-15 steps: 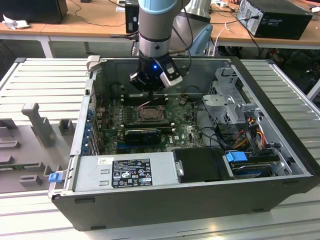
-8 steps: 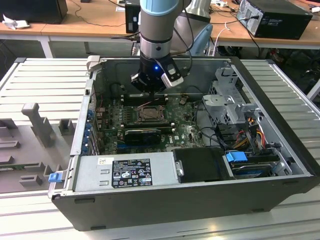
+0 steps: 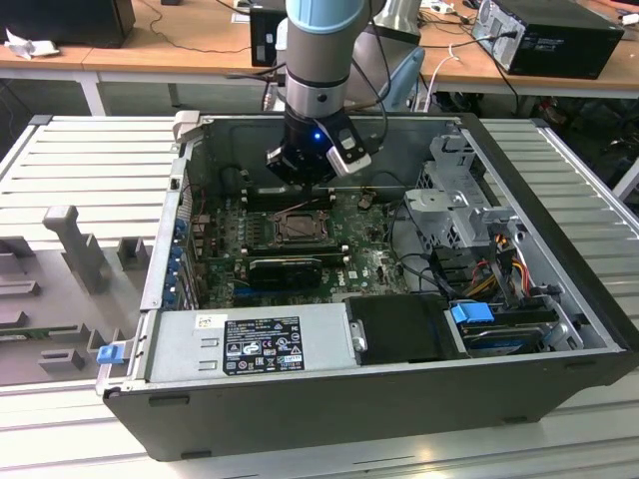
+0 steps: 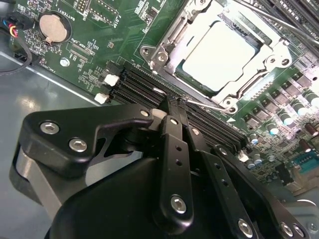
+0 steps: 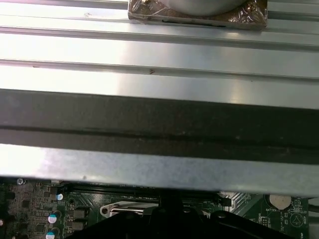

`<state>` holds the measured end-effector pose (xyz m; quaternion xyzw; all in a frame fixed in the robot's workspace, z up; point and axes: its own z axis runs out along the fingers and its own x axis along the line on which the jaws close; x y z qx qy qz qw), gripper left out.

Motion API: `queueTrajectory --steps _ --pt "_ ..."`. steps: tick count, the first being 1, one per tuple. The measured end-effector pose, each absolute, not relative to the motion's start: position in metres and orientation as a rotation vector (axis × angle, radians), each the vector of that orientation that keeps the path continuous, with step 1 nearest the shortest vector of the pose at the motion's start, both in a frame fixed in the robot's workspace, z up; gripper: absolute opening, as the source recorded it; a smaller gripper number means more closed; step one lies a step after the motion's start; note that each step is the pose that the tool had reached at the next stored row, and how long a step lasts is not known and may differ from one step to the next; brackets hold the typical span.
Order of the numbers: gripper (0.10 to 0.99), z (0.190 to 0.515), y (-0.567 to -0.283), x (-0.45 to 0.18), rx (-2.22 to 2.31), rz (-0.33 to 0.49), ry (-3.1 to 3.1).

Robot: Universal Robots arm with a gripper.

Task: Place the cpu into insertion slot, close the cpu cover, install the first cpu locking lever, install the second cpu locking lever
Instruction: 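Install the first cpu locking lever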

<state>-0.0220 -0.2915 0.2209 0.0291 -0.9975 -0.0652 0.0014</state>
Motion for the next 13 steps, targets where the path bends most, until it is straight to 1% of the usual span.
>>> queueTrajectory --steps 13 --pt "0.106 0.2175 -0.2914 -0.0200 0.091 -0.205 -3.131"
